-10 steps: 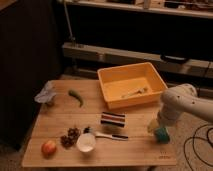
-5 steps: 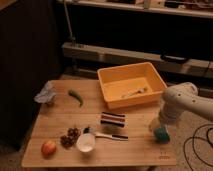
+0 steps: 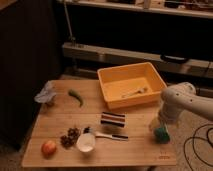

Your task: Wipe tray with sponge

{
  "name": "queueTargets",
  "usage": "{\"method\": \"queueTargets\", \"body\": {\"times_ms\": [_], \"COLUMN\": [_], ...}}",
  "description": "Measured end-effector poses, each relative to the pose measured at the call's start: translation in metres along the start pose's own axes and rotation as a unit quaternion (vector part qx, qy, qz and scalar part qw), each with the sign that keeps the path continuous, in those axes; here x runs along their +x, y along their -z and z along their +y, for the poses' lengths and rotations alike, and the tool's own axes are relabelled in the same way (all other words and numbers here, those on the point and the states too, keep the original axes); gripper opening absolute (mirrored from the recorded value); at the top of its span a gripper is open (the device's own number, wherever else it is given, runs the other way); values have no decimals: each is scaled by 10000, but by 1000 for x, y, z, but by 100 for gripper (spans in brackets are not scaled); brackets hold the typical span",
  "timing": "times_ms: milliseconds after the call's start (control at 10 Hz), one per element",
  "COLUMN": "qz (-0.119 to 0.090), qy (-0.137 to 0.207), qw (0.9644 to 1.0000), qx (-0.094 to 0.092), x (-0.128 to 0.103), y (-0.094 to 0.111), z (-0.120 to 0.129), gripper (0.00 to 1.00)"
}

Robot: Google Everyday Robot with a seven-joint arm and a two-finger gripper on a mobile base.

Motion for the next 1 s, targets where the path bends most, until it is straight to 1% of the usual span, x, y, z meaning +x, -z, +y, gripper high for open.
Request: {"method": "queueTargets", "body": {"times_ms": [400,1000], "qz": [17,56], "qy": [-6,75], "qw": [10000,10000], "qx": [1,-33], "x": [-3,-4], "y": [-7,-18], "z": [1,9], "gripper": [80,80]}}
